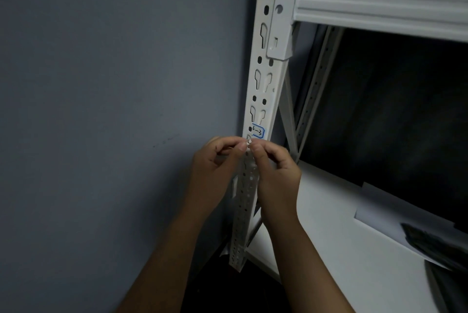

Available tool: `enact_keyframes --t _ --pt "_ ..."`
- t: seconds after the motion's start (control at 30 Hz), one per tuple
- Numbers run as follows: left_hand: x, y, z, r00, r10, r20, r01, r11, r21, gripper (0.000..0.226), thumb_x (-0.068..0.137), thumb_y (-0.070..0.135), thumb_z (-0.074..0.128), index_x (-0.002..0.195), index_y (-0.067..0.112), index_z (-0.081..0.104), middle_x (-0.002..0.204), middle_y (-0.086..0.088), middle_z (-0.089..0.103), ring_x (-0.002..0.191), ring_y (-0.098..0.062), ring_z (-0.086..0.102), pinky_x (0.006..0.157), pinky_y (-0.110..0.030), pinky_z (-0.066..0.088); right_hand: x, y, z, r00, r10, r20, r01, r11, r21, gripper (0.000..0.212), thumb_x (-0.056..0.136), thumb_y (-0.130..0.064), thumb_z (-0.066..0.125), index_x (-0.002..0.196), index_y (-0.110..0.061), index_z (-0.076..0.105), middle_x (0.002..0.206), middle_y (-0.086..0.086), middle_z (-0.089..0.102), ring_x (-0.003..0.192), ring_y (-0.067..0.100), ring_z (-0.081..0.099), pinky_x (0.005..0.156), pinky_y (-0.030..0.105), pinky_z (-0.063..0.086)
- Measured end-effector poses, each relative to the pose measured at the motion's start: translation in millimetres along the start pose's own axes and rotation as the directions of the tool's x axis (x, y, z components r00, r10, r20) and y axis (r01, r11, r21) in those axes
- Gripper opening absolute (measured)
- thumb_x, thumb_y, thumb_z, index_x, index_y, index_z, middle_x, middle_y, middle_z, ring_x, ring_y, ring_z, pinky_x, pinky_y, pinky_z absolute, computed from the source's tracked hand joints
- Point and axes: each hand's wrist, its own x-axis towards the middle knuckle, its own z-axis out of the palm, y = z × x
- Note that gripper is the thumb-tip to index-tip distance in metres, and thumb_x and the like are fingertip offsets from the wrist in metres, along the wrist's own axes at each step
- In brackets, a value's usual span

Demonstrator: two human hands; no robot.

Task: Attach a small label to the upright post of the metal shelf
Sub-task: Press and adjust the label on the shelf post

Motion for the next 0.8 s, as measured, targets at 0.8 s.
enact_keyframes --t 0.8 --pt "2 -2 0 0.974 -0.151 0.169 0.175 0.976 -0.131 0.014 0.094 0.009 0.051 0.087 0.011 0.063 0.073 0.010 0.068 0.073 0.002 0.064 0.064 -0.011 0.047 9 7 -18 0.919 -0.304 0.251 0.357 0.913 -0.200 0.023 0.086 -0.002 0.065 0.097 -0.021 0.070 0.097 -0.006 0.069 0.097 0.007 0.065 0.083 0.016 0.051"
